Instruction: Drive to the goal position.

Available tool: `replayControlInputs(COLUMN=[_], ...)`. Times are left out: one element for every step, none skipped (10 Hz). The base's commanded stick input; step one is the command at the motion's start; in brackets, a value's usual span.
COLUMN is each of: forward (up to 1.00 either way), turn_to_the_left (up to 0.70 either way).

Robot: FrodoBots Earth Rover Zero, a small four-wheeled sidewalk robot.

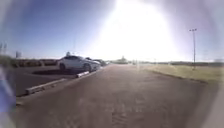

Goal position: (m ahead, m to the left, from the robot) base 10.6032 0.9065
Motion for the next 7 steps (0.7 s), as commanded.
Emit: replayControlInputs(forward=[0.7, 0.7, 0.7, 0.7, 0.7, 0.7, 0.7], turn_to_the_left=[0.0, 0.0, 0.0, 0.0, 0.0, 0.0, 0.0])
